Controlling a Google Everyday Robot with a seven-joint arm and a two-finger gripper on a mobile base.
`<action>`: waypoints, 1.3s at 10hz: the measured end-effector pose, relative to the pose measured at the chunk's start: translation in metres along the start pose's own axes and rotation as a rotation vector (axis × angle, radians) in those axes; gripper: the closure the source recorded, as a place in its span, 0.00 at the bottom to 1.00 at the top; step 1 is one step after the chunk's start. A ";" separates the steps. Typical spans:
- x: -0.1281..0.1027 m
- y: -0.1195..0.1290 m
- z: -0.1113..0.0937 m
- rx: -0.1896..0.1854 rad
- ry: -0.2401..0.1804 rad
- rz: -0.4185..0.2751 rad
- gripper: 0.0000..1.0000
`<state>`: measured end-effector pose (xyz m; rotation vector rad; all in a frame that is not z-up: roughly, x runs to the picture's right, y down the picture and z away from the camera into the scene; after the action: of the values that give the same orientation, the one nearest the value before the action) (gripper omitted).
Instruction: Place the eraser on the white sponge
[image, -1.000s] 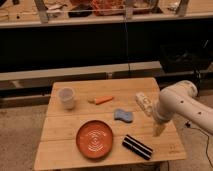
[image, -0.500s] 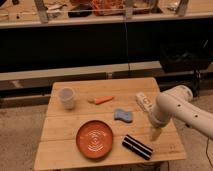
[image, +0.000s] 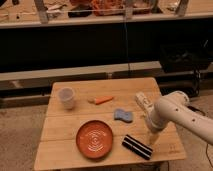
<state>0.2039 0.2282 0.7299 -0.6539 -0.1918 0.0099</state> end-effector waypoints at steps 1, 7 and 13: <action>-0.001 0.001 0.004 -0.002 -0.003 0.000 0.20; -0.007 0.008 0.028 -0.031 -0.005 -0.025 0.20; -0.009 0.018 0.050 -0.061 0.014 -0.062 0.20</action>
<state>0.1866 0.2720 0.7566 -0.7080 -0.1990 -0.0599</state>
